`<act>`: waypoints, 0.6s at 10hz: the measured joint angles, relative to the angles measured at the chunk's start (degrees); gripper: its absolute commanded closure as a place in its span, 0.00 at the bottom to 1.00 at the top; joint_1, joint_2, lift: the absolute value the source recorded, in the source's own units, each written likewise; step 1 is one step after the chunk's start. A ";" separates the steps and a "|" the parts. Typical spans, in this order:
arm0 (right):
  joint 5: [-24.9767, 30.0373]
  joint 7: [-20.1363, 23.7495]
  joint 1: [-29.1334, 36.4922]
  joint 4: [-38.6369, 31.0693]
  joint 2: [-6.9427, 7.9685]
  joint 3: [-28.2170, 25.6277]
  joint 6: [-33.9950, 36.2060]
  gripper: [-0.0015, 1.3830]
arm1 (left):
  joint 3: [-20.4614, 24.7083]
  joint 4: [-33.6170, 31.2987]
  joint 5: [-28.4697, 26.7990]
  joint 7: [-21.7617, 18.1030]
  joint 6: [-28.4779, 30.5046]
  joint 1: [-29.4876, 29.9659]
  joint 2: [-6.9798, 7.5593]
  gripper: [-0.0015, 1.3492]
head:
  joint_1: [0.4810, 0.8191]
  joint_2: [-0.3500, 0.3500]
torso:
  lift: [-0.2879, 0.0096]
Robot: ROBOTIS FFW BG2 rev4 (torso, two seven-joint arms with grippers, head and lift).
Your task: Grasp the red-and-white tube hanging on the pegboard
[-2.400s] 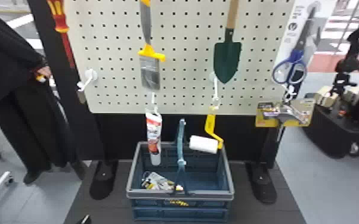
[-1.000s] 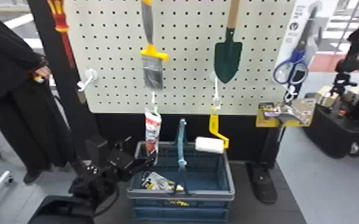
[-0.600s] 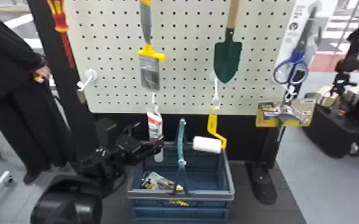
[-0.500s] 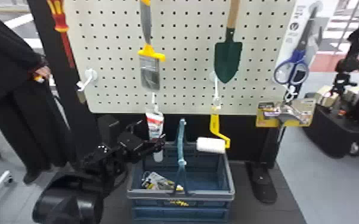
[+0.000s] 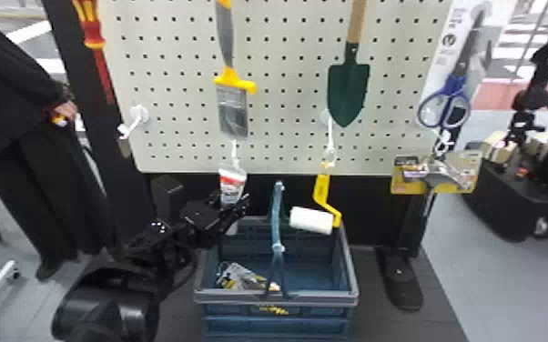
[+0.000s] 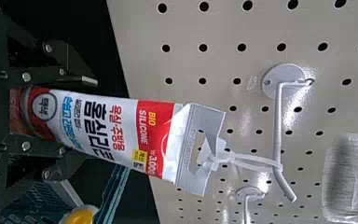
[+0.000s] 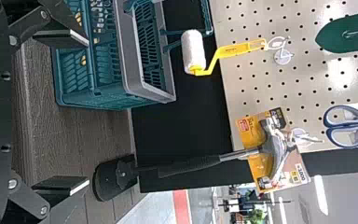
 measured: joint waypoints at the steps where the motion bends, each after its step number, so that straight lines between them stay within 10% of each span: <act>1: 0.00 0.00 0.00 0.02 0.00 0.00 0.00 0.18 | -0.18 0.00 -0.14 0.12 -0.32 0.05 -0.01 0.90 | 0.20 0.50 | 0.63; 6: 0.00 0.00 0.00 0.12 0.00 0.00 0.00 0.18 | -1.08 0.00 0.03 0.94 -1.48 0.49 -0.34 0.90 | 0.20 0.50 | 0.63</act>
